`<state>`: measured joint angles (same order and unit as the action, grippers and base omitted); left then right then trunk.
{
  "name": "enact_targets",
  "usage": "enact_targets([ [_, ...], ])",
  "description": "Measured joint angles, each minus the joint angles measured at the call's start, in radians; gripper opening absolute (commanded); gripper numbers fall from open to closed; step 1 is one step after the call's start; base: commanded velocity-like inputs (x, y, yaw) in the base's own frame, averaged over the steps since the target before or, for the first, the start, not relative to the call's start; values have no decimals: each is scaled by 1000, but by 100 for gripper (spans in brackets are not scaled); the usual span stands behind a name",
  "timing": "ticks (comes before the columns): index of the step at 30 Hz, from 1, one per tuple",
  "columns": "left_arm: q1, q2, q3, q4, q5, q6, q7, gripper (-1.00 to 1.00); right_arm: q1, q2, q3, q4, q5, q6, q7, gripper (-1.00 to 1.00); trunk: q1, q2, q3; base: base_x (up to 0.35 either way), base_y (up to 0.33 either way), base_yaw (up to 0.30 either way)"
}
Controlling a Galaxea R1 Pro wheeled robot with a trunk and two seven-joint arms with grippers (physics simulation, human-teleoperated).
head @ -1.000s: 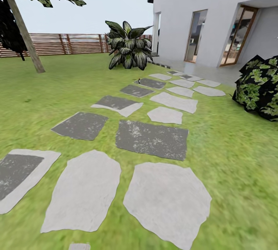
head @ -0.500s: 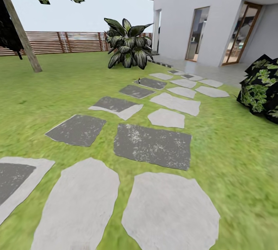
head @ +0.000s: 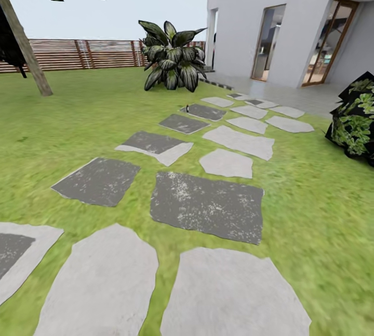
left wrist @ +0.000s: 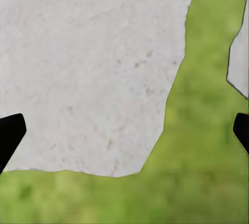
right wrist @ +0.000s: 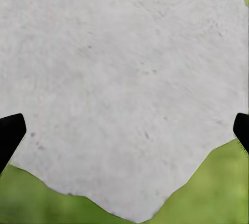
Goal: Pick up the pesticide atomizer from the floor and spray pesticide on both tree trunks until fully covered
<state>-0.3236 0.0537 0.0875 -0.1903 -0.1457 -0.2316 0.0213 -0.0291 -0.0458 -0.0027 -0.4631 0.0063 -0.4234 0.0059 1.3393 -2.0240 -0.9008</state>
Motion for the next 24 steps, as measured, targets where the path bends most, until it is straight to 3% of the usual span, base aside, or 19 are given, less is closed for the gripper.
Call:
enact_targets([
  [24, 0, 0, 0, 0, 1, 0, -1, 100, 0, -1, 1, 3, -3, 0, 6, 100, 0, 0, 0, 339, 0, 0],
])
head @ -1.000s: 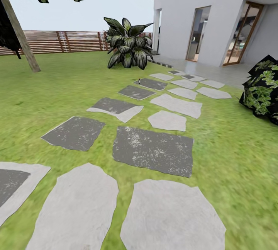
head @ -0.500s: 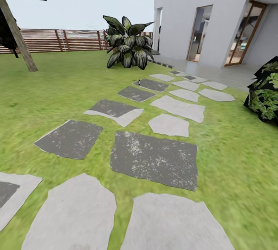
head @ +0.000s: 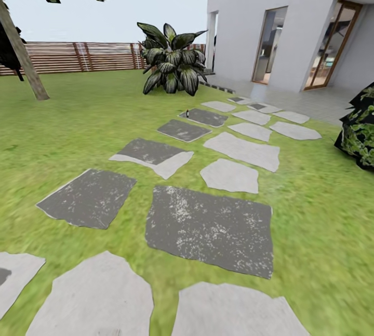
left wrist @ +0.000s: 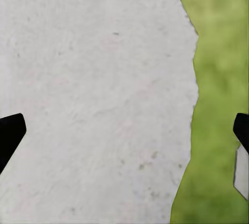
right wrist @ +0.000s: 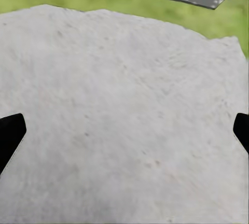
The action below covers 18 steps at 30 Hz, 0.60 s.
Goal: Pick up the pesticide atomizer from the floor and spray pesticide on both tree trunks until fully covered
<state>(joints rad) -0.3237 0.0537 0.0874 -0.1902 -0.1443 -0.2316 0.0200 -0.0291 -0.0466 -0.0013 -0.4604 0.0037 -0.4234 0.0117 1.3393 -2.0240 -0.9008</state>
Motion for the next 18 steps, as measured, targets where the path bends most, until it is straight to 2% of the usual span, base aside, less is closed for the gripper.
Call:
enact_targets([
  [18, 0, 0, 0, 0, 0, 0, 0, 100, 0, -1, 0, 1, 1, 0, -2, 100, 0, 0, 0, 339, 0, 0],
])
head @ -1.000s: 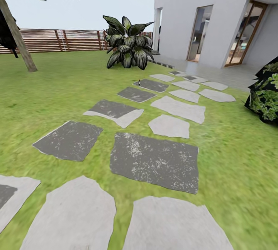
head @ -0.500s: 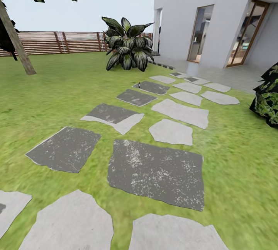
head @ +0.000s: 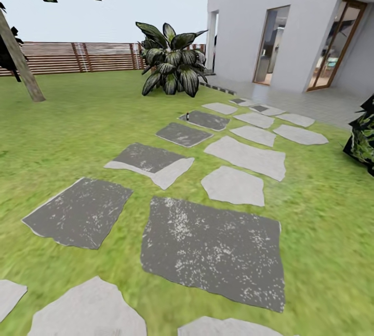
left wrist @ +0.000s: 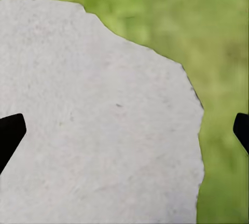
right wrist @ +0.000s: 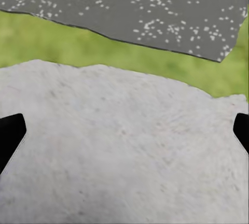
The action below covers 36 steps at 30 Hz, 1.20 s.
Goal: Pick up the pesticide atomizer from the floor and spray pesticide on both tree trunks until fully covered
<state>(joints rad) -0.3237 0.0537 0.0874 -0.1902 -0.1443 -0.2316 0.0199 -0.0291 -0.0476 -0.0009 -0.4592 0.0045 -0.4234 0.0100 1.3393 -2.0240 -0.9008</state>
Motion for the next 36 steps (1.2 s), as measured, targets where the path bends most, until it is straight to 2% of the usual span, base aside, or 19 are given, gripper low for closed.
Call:
enact_targets([
  [36, 0, 0, 0, 0, -1, 0, 0, 100, 0, 2, 2, 1, 3, 0, -2, 100, 0, 0, 0, 339, 0, 0],
])
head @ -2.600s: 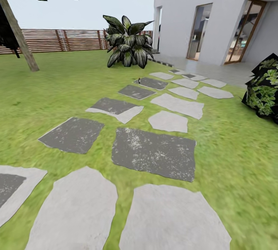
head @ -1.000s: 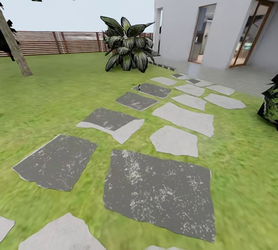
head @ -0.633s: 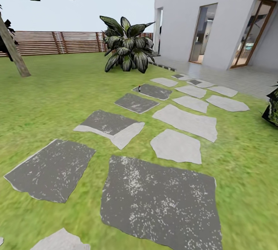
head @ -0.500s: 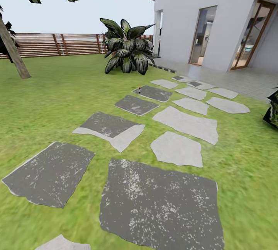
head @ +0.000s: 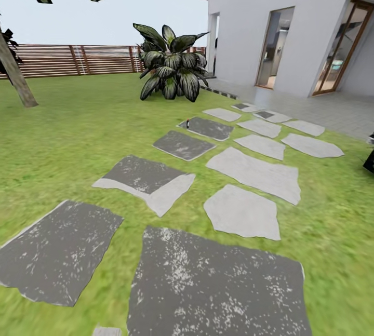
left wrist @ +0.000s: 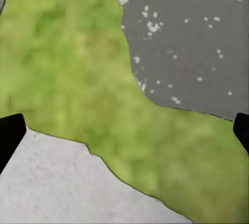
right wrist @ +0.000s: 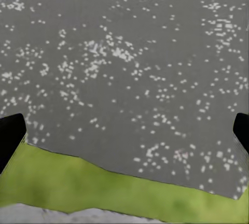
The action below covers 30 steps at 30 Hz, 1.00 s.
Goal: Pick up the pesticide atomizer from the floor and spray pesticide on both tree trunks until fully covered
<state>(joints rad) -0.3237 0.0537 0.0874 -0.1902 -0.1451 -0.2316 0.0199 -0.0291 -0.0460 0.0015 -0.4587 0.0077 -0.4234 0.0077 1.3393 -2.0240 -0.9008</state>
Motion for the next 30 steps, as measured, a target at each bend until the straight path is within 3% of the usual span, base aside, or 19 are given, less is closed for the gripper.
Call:
enact_targets([
  [30, 0, 0, 0, 0, 0, 0, 0, 100, 0, -2, 0, 4, 2, 0, 2, 100, 0, 0, 0, 339, 0, 0],
])
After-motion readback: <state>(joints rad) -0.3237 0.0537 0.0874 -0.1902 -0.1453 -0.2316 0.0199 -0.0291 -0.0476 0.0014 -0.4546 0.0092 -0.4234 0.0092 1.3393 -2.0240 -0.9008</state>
